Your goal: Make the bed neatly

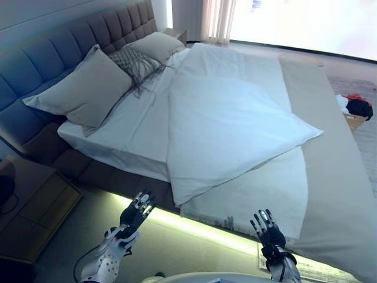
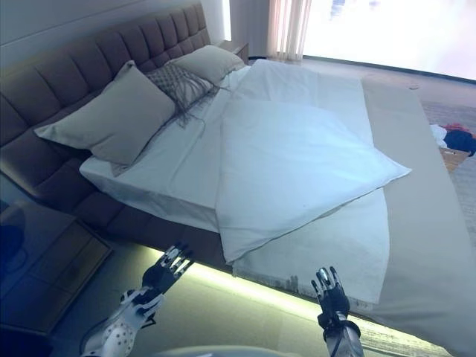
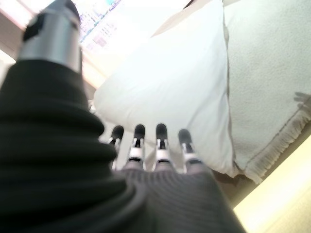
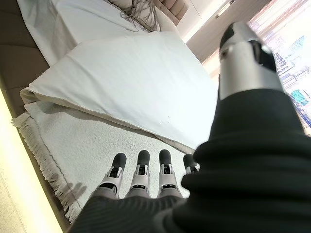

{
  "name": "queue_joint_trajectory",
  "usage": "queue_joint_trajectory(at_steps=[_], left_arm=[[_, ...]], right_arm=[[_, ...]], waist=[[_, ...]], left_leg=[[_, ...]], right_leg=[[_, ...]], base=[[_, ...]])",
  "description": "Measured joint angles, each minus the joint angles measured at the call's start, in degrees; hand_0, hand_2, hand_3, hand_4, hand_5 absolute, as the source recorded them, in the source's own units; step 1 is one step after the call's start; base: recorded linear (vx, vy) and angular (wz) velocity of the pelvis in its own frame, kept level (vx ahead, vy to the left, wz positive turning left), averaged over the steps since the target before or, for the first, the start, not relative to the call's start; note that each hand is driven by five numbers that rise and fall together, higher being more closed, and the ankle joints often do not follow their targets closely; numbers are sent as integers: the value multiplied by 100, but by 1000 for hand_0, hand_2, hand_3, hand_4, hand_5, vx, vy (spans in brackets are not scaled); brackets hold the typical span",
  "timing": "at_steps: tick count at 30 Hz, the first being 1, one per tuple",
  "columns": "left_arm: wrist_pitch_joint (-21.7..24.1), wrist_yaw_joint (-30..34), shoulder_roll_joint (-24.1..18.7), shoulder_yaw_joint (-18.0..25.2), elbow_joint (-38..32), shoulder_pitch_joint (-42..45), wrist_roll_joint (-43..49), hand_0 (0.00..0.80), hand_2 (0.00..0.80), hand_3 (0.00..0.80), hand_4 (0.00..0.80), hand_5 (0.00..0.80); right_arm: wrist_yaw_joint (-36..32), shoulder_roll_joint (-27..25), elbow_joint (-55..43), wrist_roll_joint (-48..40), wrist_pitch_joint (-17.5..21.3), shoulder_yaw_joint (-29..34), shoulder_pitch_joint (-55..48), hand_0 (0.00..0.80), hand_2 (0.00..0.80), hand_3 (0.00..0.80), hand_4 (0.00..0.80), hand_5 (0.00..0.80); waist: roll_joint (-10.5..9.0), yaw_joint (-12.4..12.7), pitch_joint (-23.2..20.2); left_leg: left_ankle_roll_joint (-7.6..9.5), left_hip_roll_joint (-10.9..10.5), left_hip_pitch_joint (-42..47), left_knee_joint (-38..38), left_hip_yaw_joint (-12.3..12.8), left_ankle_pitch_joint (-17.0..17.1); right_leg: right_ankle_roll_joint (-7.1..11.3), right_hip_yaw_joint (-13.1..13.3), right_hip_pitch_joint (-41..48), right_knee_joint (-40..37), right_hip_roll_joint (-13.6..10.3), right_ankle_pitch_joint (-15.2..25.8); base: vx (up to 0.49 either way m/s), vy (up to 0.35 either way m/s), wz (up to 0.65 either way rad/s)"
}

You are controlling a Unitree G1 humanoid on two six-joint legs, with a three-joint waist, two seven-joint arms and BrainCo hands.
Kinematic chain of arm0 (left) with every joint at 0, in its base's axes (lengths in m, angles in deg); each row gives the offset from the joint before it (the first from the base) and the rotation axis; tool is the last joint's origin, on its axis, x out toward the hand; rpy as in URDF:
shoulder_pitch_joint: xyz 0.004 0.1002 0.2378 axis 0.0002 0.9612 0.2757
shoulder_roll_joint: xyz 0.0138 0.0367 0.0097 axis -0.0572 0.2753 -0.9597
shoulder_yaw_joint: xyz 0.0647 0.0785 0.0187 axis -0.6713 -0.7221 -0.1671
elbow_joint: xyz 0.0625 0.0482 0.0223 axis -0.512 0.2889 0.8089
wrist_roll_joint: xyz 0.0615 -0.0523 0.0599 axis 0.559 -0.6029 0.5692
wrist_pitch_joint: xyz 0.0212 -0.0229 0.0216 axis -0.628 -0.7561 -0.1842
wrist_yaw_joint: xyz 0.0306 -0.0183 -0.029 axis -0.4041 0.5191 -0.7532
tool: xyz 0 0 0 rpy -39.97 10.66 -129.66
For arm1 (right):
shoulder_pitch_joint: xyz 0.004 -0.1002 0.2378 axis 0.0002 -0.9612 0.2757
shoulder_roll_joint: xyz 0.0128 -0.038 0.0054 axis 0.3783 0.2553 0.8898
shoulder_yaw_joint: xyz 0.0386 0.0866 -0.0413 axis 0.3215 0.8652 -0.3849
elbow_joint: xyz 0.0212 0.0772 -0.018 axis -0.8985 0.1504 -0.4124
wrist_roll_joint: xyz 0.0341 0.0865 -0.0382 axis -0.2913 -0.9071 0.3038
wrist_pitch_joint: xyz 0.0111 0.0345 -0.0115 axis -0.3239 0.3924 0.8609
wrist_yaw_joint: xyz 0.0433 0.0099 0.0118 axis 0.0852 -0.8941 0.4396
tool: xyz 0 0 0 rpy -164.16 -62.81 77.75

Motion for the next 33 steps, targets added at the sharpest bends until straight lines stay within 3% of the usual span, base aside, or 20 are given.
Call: queue_joint_trajectory(at_steps=[16, 22, 28, 31, 33], left_arm=[[2, -1, 0, 28, -2, 179, -39, 0, 0, 0, 0, 0], [49, -3, 1, 97, -2, 404, 3, 0, 0, 0, 0, 0], [38, 45, -14, 281, 9, 561, -13, 0, 0, 0, 0, 0], [-2, 157, 112, 257, 0, 538, -56, 0, 0, 0, 0, 0], [-9, 162, 184, 259, 18, 452, -55, 0, 0, 0, 0, 0]], right_arm=[[-15, -14, -1, 2, -17, 1, -50, 0, 0, 0, 0, 0], [-158, -217, -4, 0, -267, 4, -140, 0, 0, 0, 0, 0], [-203, -369, -9, -85, -303, 3, -142, 0, 0, 0, 0, 0], [-208, -673, -29, -129, -282, 57, -165, 0, 0, 0, 0, 0], [-200, -776, -32, -136, -280, 251, -151, 0, 0, 0, 0, 0]], waist=[[1, -5, 0], [2, 8, 0], [-28, 102, 87], [181, 123, 159], [476, 101, 283]], left_leg=[[-10, 31, 64, 14, 47, -8], [-69, 155, 69, 50, 109, -39], [-210, 284, -367, 974, 79, -177], [-171, 287, -370, 923, 92, -211], [-65, 165, -216, 566, -27, -299]], right_leg=[[1, 38, 35, -2, 26, -3], [-32, 145, -8, -21, 147, -23], [-245, 248, -128, 64, 212, -68], [-261, 286, -180, 121, 220, -49], [-181, 304, -290, 293, 190, -87]], base=[[5, -24, -1], [11, -114, -8], [-18, 1, -11], [63, 231, -2], [136, 176, 2]])
